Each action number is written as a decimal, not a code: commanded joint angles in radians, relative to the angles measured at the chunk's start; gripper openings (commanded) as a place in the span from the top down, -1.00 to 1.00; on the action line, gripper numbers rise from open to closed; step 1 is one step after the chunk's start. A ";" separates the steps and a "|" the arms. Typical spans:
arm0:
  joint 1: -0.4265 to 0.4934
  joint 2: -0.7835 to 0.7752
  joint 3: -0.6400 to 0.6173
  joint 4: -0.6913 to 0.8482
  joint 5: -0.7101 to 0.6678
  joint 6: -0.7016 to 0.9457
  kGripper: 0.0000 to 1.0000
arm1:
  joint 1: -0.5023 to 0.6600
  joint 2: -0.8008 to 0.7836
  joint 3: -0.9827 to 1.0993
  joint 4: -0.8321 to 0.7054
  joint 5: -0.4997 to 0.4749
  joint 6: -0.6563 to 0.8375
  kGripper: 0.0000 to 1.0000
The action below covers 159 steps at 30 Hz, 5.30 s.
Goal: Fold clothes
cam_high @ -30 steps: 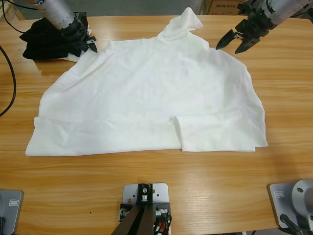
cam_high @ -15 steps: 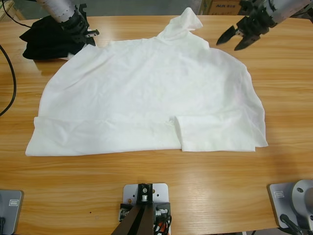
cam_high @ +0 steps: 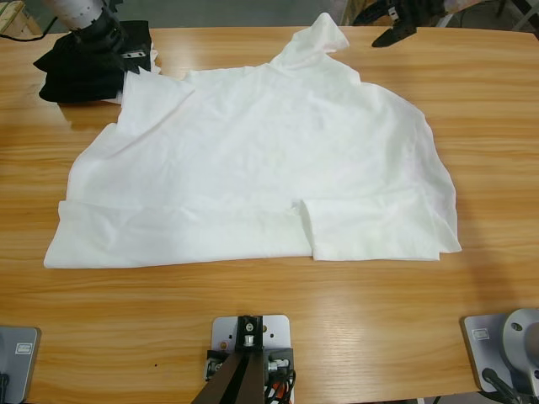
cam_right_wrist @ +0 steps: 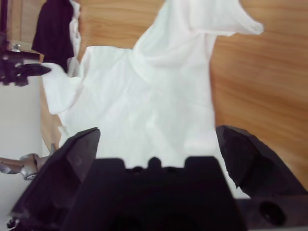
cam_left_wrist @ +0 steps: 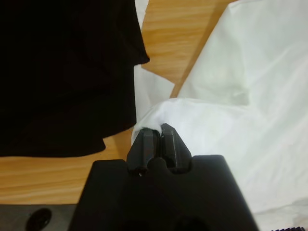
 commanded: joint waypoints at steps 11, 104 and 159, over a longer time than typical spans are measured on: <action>-0.008 -0.013 0.051 0.012 0.010 -0.032 1.00 | -0.043 0.216 -0.189 0.257 -0.094 -0.130 -0.83; 0.092 -0.138 0.109 -0.036 0.022 0.134 1.00 | 0.017 -0.031 -0.057 0.544 0.118 -0.291 1.00; 0.211 -0.325 0.851 0.013 -0.510 0.263 1.00 | 0.040 -0.203 0.565 0.471 -0.294 -0.064 0.72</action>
